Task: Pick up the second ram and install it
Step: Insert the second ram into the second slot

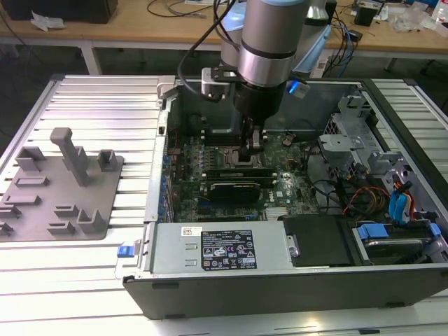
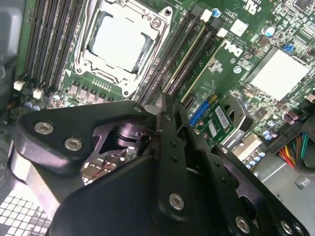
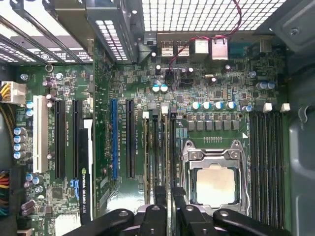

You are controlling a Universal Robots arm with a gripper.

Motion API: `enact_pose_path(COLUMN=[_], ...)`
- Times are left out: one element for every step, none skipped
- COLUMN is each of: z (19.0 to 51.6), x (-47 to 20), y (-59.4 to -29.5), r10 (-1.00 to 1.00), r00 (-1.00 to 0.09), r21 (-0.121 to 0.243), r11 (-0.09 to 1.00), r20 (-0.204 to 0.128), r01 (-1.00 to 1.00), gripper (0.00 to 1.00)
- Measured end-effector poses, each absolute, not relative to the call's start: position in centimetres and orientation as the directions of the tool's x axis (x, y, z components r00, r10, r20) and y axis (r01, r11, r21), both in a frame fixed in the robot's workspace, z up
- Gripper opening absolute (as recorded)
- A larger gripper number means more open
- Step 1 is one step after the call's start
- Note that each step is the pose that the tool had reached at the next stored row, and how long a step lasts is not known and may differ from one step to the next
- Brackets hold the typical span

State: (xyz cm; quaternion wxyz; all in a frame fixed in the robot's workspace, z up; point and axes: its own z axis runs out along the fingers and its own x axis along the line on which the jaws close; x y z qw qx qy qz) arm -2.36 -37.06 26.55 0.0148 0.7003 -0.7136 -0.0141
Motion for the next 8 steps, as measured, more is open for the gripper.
enact_pose_path(z=[26.55, 26.55, 26.55, 26.55, 26.55, 26.55, 26.55, 26.55], x=[-2.34, -2.33, -2.32, -2.18, -2.06, -1.96, -1.96, -1.92], y=[-37.06, -37.06, -37.06, -37.06, -37.06, -37.06, -37.06, -37.06], r10=[-1.000, -1.000, -1.000, -1.000, -1.000, -1.000, -1.000, -1.000], r00=[-0.019, -0.019, -0.019, -0.019, -0.019, -0.019, -0.019, -0.019], r21=[0.041, 0.041, 0.041, 0.041, 0.041, 0.041, 0.041, 0.041], r11=[0.019, 0.019, 0.019, 0.019, 0.019, 0.019, 0.019, 0.019], r20=[0.001, 0.001, 0.001, 0.001, 0.001, 0.001, 0.001, 0.001], r01=[-0.999, -0.999, -0.999, -0.999, -0.999, -0.999, -0.999, -0.999], gripper=[0.15, 0.08, 0.08, 0.08, 0.08, 0.08, 0.08, 0.08])
